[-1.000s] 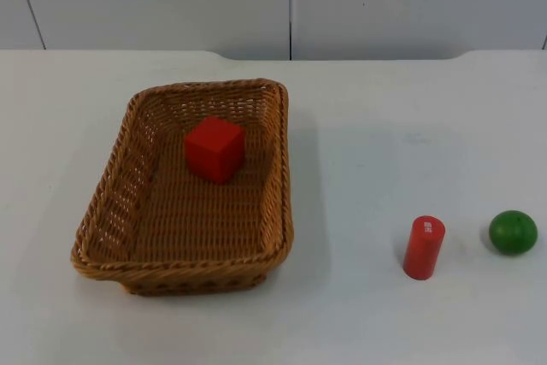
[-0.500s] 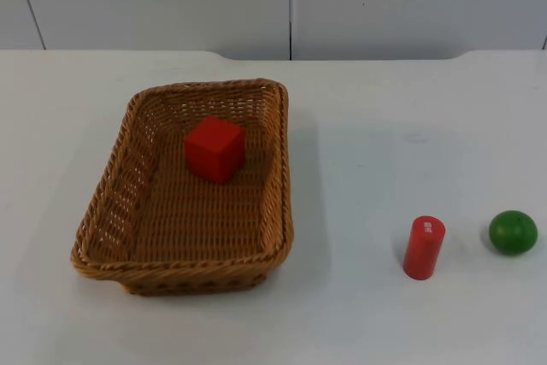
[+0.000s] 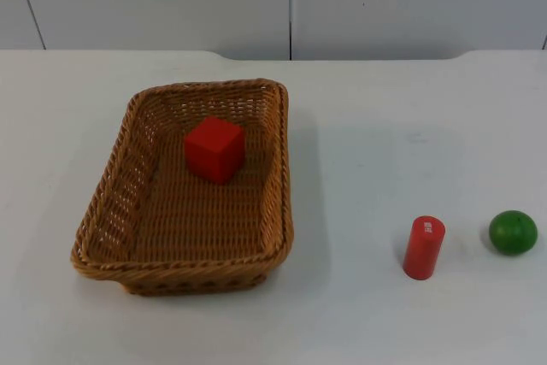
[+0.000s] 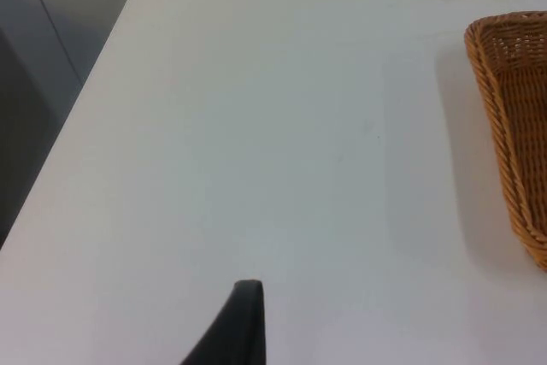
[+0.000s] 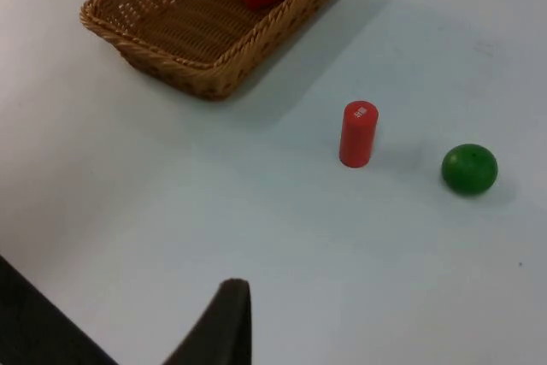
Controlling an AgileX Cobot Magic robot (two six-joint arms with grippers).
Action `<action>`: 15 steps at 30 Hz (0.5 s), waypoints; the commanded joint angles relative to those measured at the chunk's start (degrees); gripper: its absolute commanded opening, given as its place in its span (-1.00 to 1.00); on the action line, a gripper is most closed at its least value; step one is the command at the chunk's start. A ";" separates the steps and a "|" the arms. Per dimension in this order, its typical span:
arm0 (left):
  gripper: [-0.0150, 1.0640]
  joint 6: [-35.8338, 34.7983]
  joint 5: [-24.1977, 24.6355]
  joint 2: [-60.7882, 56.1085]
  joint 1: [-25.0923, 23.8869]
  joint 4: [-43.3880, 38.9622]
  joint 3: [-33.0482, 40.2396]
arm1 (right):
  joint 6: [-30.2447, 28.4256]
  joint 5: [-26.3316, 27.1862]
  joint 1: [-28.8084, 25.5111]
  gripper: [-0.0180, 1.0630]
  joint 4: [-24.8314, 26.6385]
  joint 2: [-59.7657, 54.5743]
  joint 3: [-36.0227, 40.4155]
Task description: Pick up the basket with the left hand and place the object to the left of the red cylinder into the basket with the right hand.
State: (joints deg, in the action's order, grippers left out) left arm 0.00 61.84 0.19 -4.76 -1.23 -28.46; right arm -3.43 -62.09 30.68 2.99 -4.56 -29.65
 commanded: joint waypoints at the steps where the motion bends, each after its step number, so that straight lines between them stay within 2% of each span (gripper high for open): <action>1: 0.98 -0.72 -0.19 -0.19 -0.05 0.27 0.19 | 1.50 0.15 -0.20 0.98 -1.52 0.21 0.05; 2: 0.98 -0.72 -0.19 -0.19 -0.05 0.27 0.19 | 3.93 0.15 -0.20 0.98 -2.99 0.21 0.05; 3: 0.98 -0.72 -0.19 -0.19 -0.05 0.27 0.19 | 3.93 0.15 -0.20 0.98 -2.99 0.21 0.05; 5: 0.98 -0.72 -0.19 -0.19 -0.05 0.27 0.19 | 9.08 0.15 -0.20 0.98 -7.10 0.21 0.05; 6: 0.98 -0.72 -0.19 -0.19 -0.05 0.27 0.19 | 9.47 0.15 -0.20 0.98 -7.40 0.21 0.05; 15: 0.98 -0.72 -0.19 -0.19 -0.05 0.27 0.19 | 4.94 0.15 -0.20 0.98 -6.70 0.21 0.05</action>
State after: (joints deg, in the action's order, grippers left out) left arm 0.00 61.84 0.19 -4.76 -1.23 -28.46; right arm 2.03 -62.09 30.68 -3.51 -4.56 -29.65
